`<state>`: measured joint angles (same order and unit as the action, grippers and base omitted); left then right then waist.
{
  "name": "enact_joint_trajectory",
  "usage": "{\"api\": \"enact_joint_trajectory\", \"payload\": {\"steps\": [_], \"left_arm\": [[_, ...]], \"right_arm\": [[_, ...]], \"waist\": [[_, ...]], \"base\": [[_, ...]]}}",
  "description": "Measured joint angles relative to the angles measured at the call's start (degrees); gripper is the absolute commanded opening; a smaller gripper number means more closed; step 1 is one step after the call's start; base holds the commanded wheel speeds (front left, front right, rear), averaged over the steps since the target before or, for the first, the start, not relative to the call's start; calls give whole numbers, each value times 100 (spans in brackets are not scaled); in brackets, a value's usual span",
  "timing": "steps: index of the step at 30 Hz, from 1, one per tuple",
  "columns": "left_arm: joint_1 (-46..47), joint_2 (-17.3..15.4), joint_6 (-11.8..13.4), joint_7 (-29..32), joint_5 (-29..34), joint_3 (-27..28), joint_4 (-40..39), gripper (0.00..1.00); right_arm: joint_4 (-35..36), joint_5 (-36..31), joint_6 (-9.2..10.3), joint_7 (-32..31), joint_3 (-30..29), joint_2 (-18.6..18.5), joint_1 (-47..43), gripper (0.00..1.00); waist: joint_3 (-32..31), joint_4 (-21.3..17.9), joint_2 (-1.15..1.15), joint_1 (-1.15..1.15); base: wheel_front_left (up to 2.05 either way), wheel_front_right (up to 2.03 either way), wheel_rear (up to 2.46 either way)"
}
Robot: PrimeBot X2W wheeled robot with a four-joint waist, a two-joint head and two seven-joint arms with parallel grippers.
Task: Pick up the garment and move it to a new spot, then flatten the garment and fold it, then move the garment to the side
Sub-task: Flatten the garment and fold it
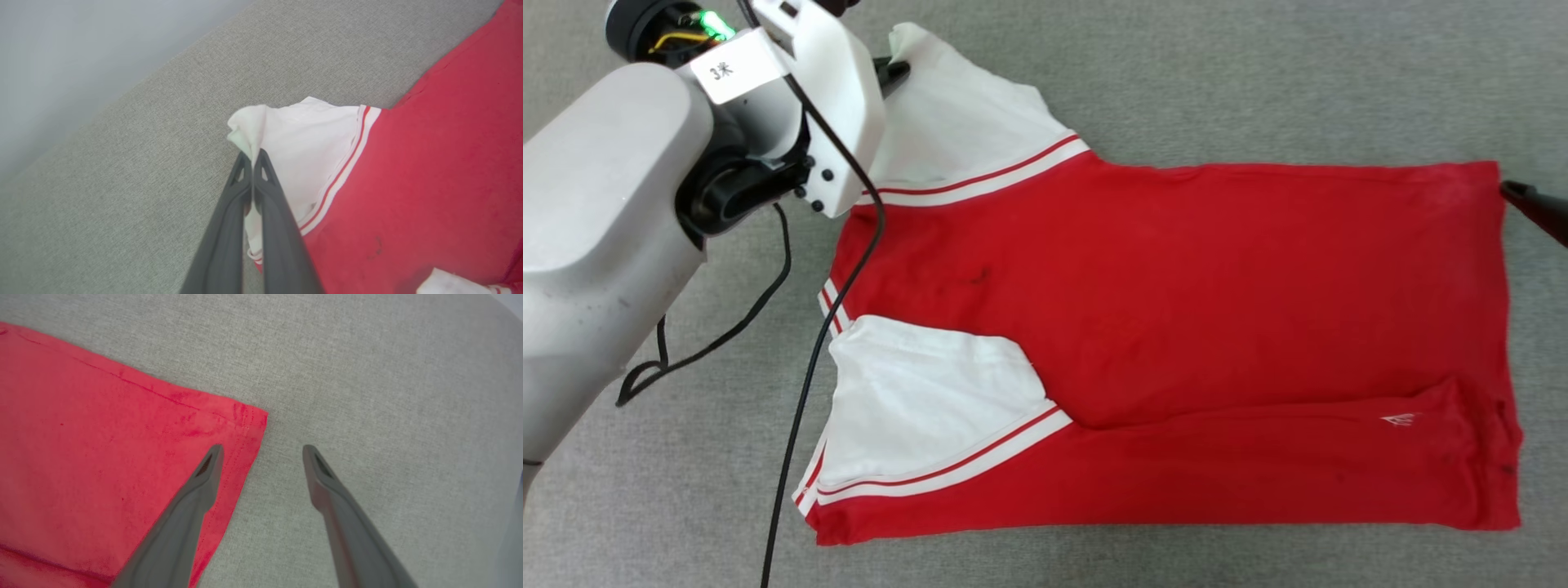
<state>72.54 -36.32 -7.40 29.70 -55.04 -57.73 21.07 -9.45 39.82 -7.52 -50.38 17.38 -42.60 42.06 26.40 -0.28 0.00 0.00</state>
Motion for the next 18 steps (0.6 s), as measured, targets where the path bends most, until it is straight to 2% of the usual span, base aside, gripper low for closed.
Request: {"api": "enact_joint_trajectory", "payload": {"steps": [9,15,16,17,18], "left_arm": [[104,75,1,-166,137,-27,-181,0],[122,87,1,-241,143,-40,-178,0],[122,81,1,-253,143,-44,-162,0],[122,79,1,-268,142,-49,-144,0],[121,74,1,-282,141,-56,-125,0]], "right_arm": [[-1117,-99,1,127,482,291,530,100],[-1486,81,4,256,836,254,637,100],[-1518,119,4,301,889,247,663,46],[-1549,141,4,371,931,245,678,8],[-1578,160,4,464,972,247,686,0]], "waist": [[329,246,0,0],[414,296,0,1],[408,287,0,1],[398,278,0,1],[382,266,0,1]], "base": [[0,0,0],[0,0,0],[0,0,0],[0,0,0],[0,0,0]]}}
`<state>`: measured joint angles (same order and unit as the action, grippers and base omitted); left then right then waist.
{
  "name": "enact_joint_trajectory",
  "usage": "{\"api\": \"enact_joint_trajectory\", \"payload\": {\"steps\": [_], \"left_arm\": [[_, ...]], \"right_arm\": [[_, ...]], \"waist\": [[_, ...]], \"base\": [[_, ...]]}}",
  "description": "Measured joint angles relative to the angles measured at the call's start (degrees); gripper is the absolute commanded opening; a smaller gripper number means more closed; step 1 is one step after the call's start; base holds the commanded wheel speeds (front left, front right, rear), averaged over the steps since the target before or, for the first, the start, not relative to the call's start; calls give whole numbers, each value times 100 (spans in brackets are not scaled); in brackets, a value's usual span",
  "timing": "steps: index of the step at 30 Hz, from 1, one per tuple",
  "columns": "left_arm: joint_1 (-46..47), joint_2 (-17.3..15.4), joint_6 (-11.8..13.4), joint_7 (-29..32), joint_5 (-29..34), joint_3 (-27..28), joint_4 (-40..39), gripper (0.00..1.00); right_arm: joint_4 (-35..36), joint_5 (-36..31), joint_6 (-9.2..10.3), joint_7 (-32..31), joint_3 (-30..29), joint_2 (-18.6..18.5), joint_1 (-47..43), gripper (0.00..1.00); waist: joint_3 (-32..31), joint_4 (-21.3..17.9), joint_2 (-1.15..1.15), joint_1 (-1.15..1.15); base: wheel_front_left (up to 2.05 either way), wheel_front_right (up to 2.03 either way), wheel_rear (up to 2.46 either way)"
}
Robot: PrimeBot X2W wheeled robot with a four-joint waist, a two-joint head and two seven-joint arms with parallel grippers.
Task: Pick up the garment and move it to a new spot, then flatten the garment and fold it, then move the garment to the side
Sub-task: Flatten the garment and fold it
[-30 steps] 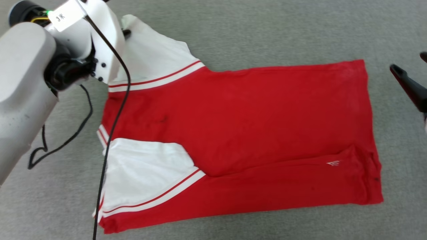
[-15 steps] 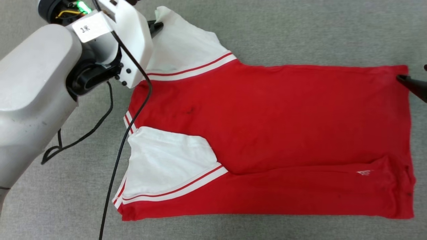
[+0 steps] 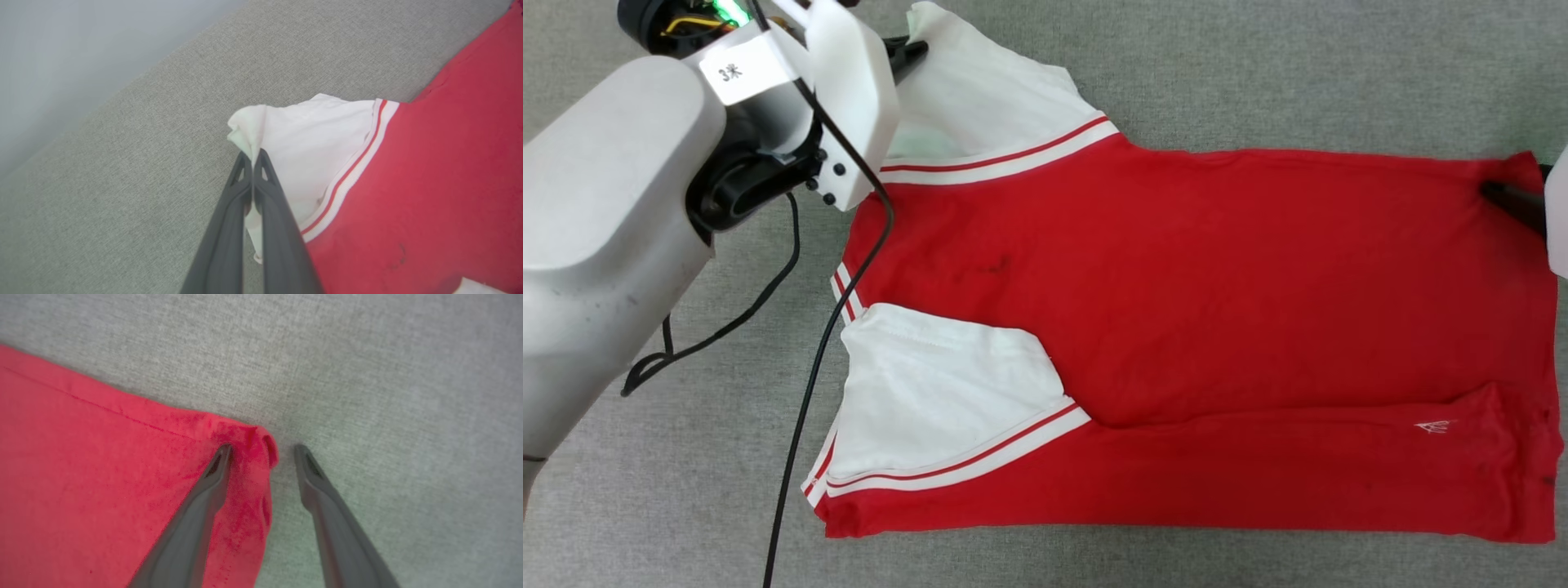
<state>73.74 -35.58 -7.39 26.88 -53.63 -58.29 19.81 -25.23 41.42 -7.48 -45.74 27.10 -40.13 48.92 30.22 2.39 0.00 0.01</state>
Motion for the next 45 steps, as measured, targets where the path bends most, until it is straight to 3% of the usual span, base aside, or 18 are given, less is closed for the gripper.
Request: {"api": "enact_joint_trajectory", "payload": {"steps": [9,18,33,45], "left_arm": [[-336,-147,16,-410,-63,7,73,0],[-1377,-542,389,-804,-252,-23,-420,0],[-3303,-1114,1202,-1273,-689,-263,-1483,0],[-4304,-1077,1469,-1557,-978,-504,-1426,0]], "right_arm": [[-57,289,-3,1126,407,-10,-66,0],[435,559,-4,2022,817,-294,-758,0],[955,849,-3,2655,670,-620,-2379,0],[1282,906,-3,2833,71,-559,-3748,0]], "waist": [[-432,-84,0,-1],[-1185,-120,0,0],[-2167,-72,0,0],[-2318,-79,0,0]], "base": [[0,0,0],[0,0,0],[0,0,0],[0,0,0]]}}
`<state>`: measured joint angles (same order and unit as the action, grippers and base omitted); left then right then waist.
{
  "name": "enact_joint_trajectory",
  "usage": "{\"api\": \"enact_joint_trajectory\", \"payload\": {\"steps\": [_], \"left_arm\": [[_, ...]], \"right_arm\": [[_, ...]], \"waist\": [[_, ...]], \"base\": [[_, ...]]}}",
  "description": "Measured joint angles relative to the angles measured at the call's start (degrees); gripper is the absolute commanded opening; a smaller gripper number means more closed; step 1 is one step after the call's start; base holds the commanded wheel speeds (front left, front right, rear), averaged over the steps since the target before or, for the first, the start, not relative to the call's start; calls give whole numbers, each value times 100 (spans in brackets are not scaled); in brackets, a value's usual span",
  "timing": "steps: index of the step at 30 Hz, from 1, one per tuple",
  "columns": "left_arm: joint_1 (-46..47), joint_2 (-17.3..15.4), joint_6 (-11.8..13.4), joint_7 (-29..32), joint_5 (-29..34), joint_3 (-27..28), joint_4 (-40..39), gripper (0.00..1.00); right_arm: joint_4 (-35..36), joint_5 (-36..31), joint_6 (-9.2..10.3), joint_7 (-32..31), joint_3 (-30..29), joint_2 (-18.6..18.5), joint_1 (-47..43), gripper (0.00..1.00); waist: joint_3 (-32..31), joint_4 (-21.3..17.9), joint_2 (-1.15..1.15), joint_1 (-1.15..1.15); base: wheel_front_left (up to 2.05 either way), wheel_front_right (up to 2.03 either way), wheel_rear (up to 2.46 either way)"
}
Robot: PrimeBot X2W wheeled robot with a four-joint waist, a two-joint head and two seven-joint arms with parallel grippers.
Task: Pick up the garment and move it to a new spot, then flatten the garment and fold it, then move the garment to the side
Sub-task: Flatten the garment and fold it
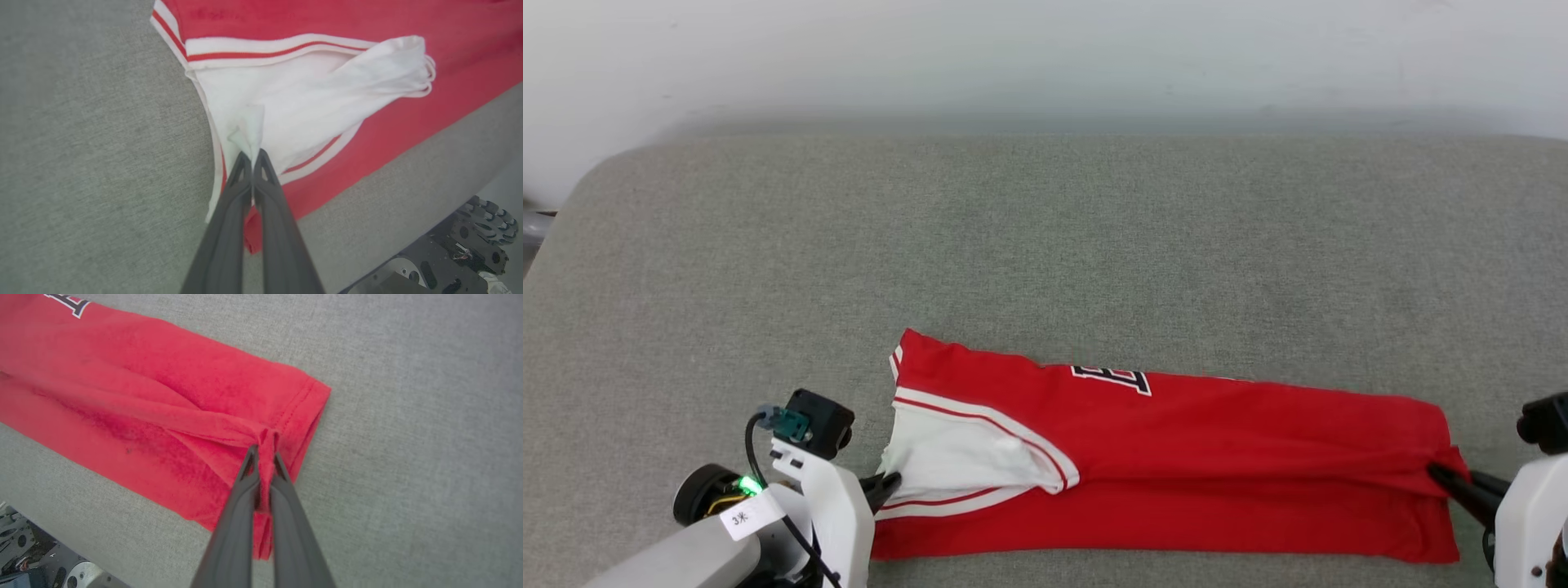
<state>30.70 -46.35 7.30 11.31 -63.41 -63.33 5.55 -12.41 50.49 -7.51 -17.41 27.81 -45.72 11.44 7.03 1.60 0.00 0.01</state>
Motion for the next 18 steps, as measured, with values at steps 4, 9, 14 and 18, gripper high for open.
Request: {"api": "enact_joint_trajectory", "payload": {"steps": [4,9,14,18], "left_arm": [[-143,40,1,-76,-86,-29,178,0],[-219,223,-47,-196,-131,-53,441,0],[-222,352,2,-482,-15,-30,658,100],[-275,360,203,-933,119,102,639,100]], "right_arm": [[-14,-42,-1,-30,-158,140,-339,0],[-279,-238,-1,-77,-240,434,-547,0],[-434,-378,-3,109,-370,610,-559,100],[-279,-450,0,233,-479,609,-568,100]], "waist": [[58,2,0,0],[151,12,0,0],[111,15,0,-1],[-17,-8,0,-1]], "base": [[0,0,0],[0,0,0],[0,0,0],[0,0,0]]}}
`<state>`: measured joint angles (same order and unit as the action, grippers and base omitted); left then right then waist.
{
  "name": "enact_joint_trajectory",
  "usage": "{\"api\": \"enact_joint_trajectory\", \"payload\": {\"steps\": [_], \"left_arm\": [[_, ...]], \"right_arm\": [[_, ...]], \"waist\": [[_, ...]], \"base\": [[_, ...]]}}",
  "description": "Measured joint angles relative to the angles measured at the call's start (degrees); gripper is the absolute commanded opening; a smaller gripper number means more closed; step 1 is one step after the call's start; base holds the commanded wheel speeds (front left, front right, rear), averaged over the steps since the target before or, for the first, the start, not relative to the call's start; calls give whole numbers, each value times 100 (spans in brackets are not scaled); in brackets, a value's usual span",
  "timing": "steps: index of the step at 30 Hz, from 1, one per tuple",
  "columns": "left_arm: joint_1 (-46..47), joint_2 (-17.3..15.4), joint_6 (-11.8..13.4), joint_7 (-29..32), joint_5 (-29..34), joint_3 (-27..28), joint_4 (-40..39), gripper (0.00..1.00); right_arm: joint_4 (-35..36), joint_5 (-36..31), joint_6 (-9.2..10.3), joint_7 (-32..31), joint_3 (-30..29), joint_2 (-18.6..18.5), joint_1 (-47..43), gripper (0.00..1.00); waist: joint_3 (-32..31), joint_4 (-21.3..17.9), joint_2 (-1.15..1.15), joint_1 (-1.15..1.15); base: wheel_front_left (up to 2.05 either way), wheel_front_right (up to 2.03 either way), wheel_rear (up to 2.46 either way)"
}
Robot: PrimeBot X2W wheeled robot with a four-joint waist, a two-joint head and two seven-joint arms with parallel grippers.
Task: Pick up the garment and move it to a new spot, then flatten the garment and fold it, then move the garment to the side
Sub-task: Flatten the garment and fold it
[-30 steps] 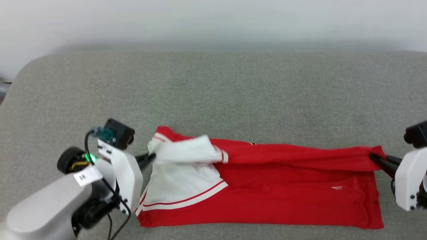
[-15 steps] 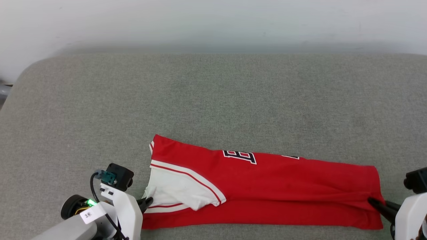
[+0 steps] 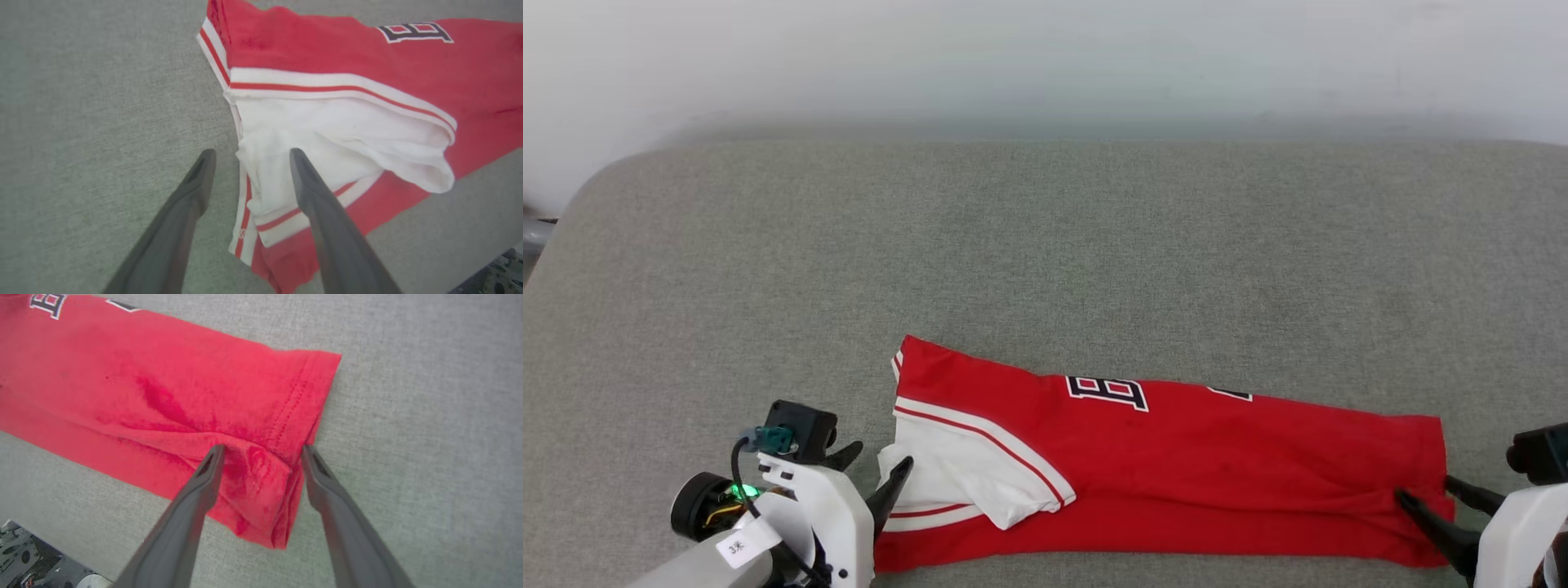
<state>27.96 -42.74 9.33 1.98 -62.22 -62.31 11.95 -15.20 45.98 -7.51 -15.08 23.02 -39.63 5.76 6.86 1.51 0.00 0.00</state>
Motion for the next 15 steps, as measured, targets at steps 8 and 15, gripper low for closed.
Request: {"api": "enact_joint_trajectory", "payload": {"steps": [8,15], "left_arm": [[-268,-9,891,-1243,331,478,-461,100],[-470,65,1624,-1679,857,1023,-801,100]], "right_arm": [[770,481,0,-263,-703,-364,-150,100],[776,1109,0,-1303,-1152,-633,-230,100]], "waist": [[-228,-15,0,0],[-146,45,0,0]], "base": [[0,0,0],[0,0,0]]}}
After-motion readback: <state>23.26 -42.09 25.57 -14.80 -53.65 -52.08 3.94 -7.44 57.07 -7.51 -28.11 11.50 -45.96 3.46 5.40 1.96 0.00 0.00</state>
